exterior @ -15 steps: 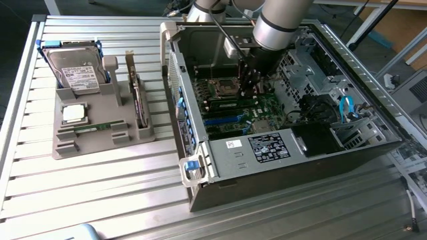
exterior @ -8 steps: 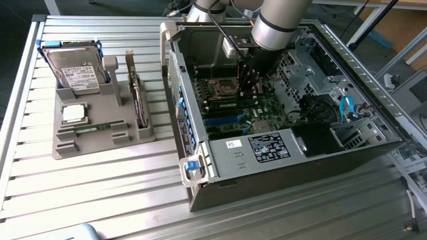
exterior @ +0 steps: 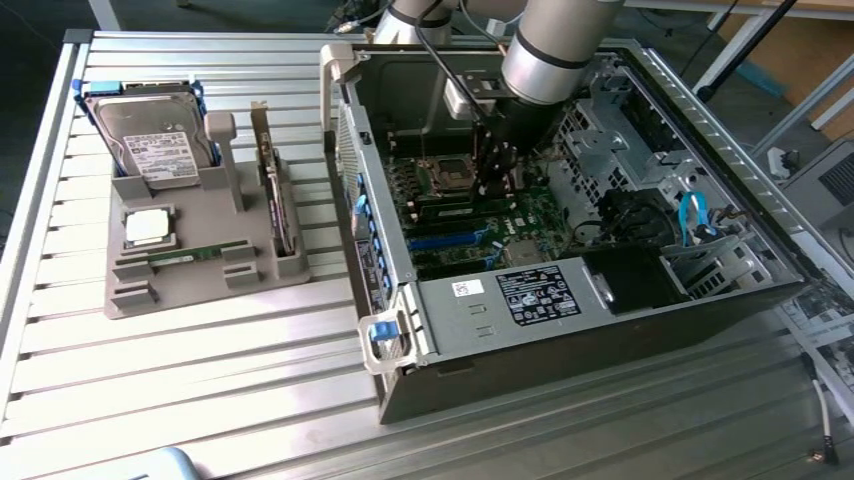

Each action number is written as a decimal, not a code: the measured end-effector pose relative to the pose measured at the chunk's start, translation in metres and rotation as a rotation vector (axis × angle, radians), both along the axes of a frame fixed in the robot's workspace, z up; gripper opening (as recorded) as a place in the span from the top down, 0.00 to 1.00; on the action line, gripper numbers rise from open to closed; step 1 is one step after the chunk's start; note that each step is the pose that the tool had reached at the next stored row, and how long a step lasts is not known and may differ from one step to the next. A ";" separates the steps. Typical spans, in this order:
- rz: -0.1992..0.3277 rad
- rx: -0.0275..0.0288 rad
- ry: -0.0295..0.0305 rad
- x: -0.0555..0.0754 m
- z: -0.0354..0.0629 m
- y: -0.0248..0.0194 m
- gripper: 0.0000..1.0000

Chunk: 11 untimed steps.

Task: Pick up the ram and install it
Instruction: 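Press down the ram until it locks into place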

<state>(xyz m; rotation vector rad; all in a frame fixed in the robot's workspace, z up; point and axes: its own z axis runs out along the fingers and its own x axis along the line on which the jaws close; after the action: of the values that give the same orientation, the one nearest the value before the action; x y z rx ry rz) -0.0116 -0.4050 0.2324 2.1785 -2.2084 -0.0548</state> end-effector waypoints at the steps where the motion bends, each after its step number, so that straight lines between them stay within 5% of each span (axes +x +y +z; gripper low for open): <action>1: 0.000 0.0000 0.0000 0.000 0.0000 0.0000 0.89; 11: 0.000 -0.0007 -0.0001 0.000 0.0035 0.0000 0.89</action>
<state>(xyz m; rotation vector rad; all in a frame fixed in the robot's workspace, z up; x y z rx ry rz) -0.0116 -0.4050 0.2359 2.1783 -2.2080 -0.0540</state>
